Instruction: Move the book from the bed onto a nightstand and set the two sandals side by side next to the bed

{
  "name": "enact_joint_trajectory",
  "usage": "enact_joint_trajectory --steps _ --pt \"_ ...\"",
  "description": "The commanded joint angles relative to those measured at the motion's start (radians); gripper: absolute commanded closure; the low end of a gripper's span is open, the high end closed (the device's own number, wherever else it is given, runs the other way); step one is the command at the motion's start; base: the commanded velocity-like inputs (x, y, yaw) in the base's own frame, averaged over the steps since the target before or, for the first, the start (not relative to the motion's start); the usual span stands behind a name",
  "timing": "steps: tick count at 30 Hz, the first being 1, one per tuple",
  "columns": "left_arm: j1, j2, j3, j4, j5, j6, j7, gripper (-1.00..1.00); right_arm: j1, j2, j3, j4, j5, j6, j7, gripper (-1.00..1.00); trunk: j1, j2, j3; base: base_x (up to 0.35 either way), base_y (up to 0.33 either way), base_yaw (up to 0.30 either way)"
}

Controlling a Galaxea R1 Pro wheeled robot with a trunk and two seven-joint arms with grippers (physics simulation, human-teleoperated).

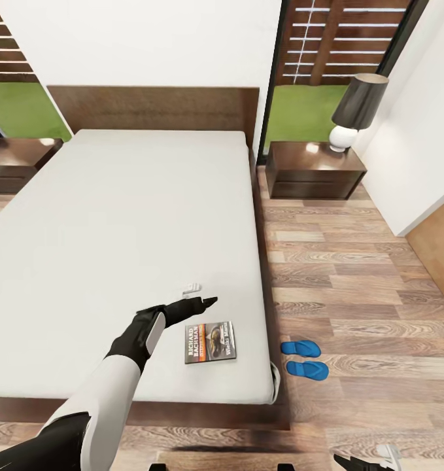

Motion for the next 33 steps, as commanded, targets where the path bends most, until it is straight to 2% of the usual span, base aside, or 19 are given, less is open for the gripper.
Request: enact_joint_trajectory --steps 1,5,15,33 --pt "-0.001 -0.002 0.008 -0.001 -0.001 0.009 -0.006 -1.0 -0.001 0.0 -0.006 0.0 0.004 0.006 0.005 -1.0 0.004 -0.008 -0.004 0.0 0.0 0.0" --pt "-0.001 -0.002 0.008 -0.001 -0.001 0.009 -0.006 -1.0 -0.001 0.0 -0.006 0.0 0.004 0.006 0.005 -1.0 0.019 -0.036 -0.016 0.0 0.0 0.0" --pt "-0.001 -0.002 0.009 -0.001 0.001 0.009 -0.006 -1.0 -0.001 0.0 -0.006 0.0 0.004 0.006 0.005 -1.0 0.019 -0.036 -0.016 0.0 0.0 0.0" --pt "-0.001 -0.002 0.011 -0.001 0.001 0.009 -0.006 -1.0 0.0 0.0 -0.006 0.0 0.004 0.006 0.005 -1.0 0.088 -0.162 -0.073 0.0 0.0 0.0"
